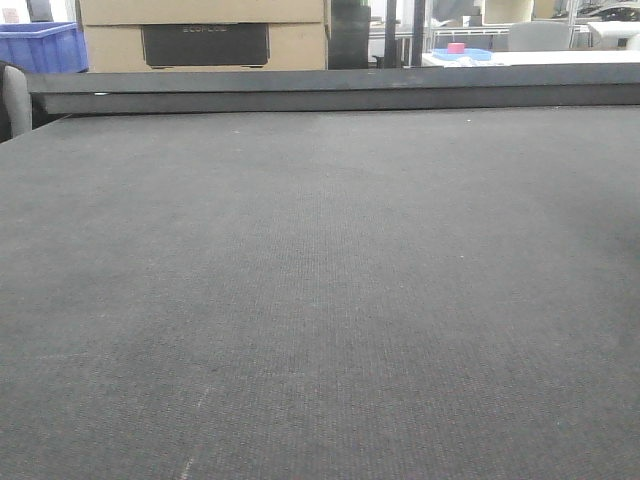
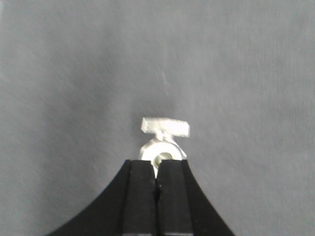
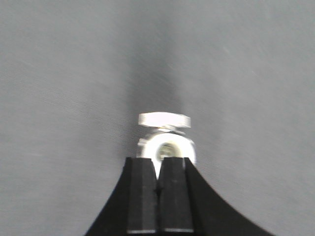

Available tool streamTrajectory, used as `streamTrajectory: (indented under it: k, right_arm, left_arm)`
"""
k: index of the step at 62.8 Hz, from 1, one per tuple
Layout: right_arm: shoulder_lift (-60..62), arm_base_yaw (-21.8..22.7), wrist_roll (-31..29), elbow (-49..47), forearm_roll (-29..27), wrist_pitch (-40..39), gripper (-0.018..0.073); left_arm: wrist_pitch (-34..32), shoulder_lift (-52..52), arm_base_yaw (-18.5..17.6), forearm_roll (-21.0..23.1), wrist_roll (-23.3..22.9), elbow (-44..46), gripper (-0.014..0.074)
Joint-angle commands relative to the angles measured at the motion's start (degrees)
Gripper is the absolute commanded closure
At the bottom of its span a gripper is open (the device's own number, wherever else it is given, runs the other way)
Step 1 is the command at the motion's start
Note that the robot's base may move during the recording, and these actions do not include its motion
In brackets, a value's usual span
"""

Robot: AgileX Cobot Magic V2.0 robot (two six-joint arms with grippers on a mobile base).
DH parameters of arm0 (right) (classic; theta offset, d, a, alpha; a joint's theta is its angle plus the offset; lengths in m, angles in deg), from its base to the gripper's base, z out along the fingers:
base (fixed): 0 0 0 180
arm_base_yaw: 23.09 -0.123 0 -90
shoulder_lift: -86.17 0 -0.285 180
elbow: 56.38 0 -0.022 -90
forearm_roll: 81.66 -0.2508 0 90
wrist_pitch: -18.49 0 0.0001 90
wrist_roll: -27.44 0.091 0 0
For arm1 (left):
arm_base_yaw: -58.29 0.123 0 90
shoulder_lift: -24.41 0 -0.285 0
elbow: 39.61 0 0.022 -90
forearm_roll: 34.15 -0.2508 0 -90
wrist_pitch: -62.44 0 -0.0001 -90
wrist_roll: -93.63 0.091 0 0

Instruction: Place valve from conveyor to right shelf box

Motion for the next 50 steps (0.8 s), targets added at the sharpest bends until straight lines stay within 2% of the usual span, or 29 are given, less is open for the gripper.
streamTrajectory:
  k: [1,6,11,16,24,31,42,50]
  right_arm:
    - [-3.0,0.0,-0.4,-0.3,2.9,0.1,0.0721]
    - [-5.2,0.0,-0.4,-0.3,3.1,0.1,0.0715]
    - [-7.3,0.0,-0.4,-0.3,2.9,0.1,0.065]
    - [-8.9,0.0,-0.4,-0.3,2.5,0.1,0.0516]
    - [-10.9,0.0,-0.4,-0.3,1.2,0.1,0.0249]
    - [-11.7,0.3,-0.3,0.0,-1.4,0.1,0.0133]
    - [-12.9,0.6,-0.3,1.5,-1.7,0.1,0.0069]
    - [-12.9,1.3,-0.3,3.8,-2.0,0.1,0.0067]
  left_arm:
    - [1.5,-1.8,-0.3,0.7,-0.2,1.5,0.0707]
    - [1.4,-2.5,-0.3,0.7,-0.2,1.6,0.0707]
    - [1.4,-2.7,-0.3,0.8,-0.2,1.6,0.0707]
    - [1.4,-2.7,-0.3,0.8,-0.2,1.6,0.0707]
    - [1.4,-2.7,-0.3,1.2,-0.2,1.6,0.0707]
    - [1.7,-2.7,-0.3,1.9,-0.2,1.6,0.0707]
    - [1.7,-2.7,-0.3,2.2,-0.2,1.6,0.0707]
    - [1.7,-2.7,-0.3,2.4,-0.2,1.6,0.0707]
